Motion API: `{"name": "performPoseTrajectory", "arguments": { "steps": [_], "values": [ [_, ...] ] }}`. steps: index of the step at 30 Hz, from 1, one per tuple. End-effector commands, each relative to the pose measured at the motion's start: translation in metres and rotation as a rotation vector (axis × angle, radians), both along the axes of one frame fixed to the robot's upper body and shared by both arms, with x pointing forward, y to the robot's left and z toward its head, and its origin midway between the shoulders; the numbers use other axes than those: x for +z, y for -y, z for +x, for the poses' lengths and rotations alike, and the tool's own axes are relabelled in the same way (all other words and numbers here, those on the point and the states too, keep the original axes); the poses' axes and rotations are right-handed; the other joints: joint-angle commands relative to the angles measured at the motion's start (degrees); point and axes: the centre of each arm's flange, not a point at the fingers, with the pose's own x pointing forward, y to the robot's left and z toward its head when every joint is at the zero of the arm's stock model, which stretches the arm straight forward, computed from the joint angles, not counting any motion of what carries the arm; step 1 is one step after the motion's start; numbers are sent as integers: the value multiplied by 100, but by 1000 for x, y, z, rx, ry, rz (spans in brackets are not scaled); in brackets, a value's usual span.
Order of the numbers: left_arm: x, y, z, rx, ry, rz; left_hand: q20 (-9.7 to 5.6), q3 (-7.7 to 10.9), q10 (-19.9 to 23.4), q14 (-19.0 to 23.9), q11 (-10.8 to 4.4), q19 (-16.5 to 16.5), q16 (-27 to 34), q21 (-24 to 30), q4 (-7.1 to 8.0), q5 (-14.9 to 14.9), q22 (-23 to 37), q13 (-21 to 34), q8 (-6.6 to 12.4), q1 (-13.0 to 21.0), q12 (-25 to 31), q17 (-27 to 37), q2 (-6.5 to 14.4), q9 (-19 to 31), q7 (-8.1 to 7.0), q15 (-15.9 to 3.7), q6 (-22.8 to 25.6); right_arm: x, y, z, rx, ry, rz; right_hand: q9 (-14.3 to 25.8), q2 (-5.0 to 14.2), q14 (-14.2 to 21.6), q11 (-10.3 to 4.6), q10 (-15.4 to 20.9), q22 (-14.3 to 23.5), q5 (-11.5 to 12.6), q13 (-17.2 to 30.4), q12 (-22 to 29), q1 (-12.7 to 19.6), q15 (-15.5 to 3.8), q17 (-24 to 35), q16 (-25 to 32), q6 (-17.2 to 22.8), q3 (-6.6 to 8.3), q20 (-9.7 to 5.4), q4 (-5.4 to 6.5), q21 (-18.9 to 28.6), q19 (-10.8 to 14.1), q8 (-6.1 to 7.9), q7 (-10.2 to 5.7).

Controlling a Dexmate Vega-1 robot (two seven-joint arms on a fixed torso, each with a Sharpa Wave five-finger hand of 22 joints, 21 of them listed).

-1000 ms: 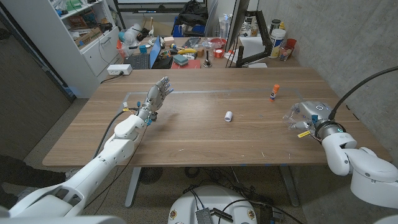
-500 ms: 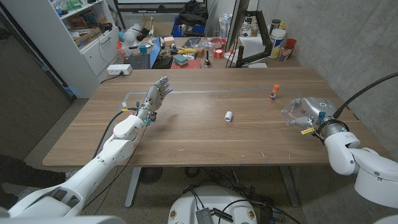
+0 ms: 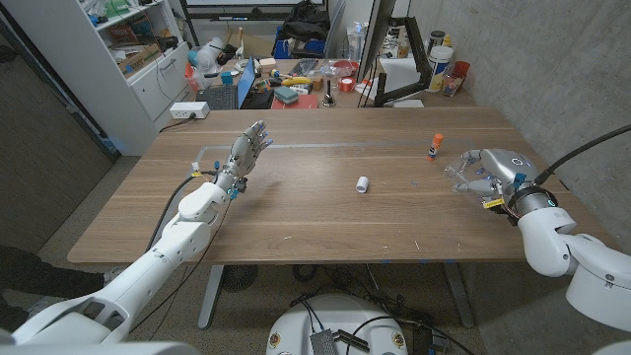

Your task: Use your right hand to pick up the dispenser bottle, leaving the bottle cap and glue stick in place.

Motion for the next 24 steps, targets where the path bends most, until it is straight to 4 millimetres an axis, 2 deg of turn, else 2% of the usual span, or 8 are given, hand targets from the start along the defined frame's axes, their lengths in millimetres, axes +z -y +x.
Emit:
{"name": "performPoseTrajectory", "arguments": {
  "steps": [1, 20, 24],
  "values": [
    [0, -2, -1, 1, 2, -2, -66, -21, -111, -195, 25, -338, 14, -15, -10, 33, 27, 12, 30, -49, 27, 13, 313, 31, 10, -112, -236, 6, 2, -5, 39, 46, 28, 29, 1839, 603, 25, 71, -4, 46, 36, 37, 1563, -1170, 27, -8, 380, 113, -859, 145, 31, -38, 18, -300],
    [-2, -1, -3, 0, 1, -3, -70, -29, -102, -196, 25, -327, 13, -27, -10, 39, 28, 12, 32, -47, 30, 13, 314, 31, 6, -118, -230, 14, 1, -15, 112, 128, 52, 42, 1855, 696, 23, 157, -42, 62, 67, 64, 1554, -1162, 62, 15, 472, 121, -868, 167, 99, -47, 24, -278],
    [-2, -1, -3, 1, 3, -4, -69, -31, -99, -193, 29, -327, 14, -30, -10, 40, 28, 12, 32, -47, 31, 13, 315, 31, 7, -122, -228, 17, 1, -16, 120, 143, 60, 48, 1854, 700, 67, 156, -55, 64, 74, 61, 1552, -1161, 65, 10, 482, 123, -867, 171, 107, -54, 24, -276]
  ]
}}
